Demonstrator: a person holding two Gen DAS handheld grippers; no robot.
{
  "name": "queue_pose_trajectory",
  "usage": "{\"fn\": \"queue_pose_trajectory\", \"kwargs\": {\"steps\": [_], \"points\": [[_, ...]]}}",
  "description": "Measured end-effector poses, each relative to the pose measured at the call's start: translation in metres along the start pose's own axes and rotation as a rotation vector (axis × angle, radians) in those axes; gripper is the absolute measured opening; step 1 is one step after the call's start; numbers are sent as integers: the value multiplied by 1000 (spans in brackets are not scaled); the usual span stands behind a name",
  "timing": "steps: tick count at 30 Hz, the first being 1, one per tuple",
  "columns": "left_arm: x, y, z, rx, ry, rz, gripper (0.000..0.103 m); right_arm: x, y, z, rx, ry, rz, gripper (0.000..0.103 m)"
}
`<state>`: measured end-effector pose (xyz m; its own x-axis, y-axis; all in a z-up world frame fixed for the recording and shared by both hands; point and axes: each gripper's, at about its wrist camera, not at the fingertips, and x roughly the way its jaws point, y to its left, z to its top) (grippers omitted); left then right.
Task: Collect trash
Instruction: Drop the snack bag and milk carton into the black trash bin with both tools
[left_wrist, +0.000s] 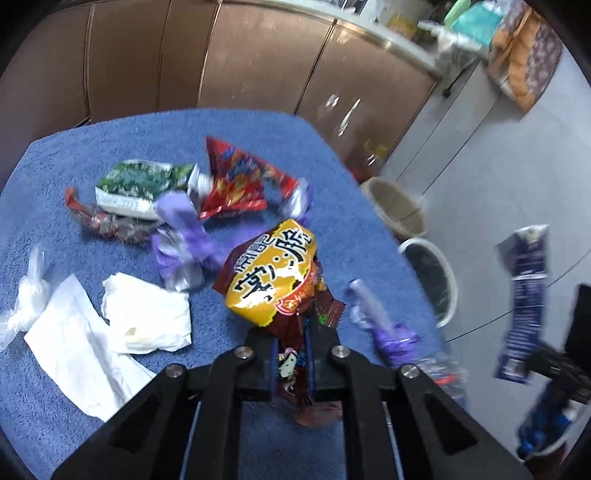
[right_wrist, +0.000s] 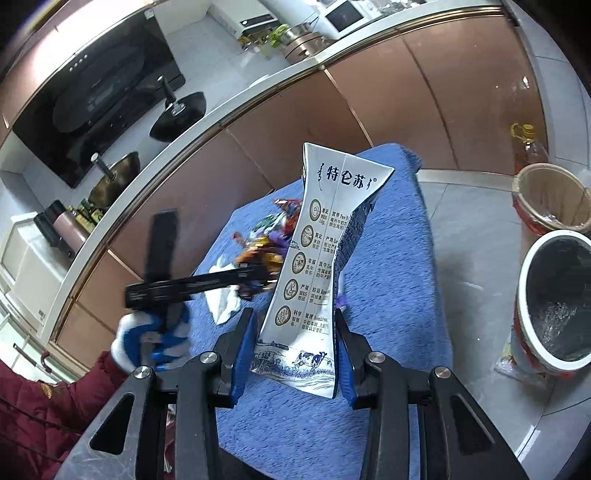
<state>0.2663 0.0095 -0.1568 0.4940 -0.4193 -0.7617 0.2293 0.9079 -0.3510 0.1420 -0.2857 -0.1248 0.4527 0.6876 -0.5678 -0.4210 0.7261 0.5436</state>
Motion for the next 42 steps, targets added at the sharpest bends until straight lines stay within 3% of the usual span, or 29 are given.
{"fn": "queue_pose_trajectory", "kwargs": {"steps": [4,7,12,16,22,28,31,32,37,42], "points": [[-29,-10,10,20,-50,-151,10,-11,-12,2,13,-52,-34,37],[-38,-32,23,84,-73,-189,10,-20,-26,3,29,-93,-72,37],[-10,-94,54,209,-21,-211,10,-33,-64,3,92,-135,-184,37],[39,-158,72,321,56,-238,10,-47,-105,-2,171,-160,-293,37],[113,-231,79,398,174,-253,11,-55,-165,-7,269,-162,-438,37],[182,-297,81,445,257,-216,14,-42,-206,-4,286,-133,-578,37],[212,-314,86,429,289,-191,21,-38,-228,-2,299,-125,-634,39],[224,-322,88,423,303,-183,28,-36,-235,-1,299,-122,-654,39],[250,-342,93,415,324,-176,39,-32,-254,-5,304,-102,-738,41],[236,-342,99,410,287,-182,41,-34,-243,-12,300,-115,-749,49]]}}
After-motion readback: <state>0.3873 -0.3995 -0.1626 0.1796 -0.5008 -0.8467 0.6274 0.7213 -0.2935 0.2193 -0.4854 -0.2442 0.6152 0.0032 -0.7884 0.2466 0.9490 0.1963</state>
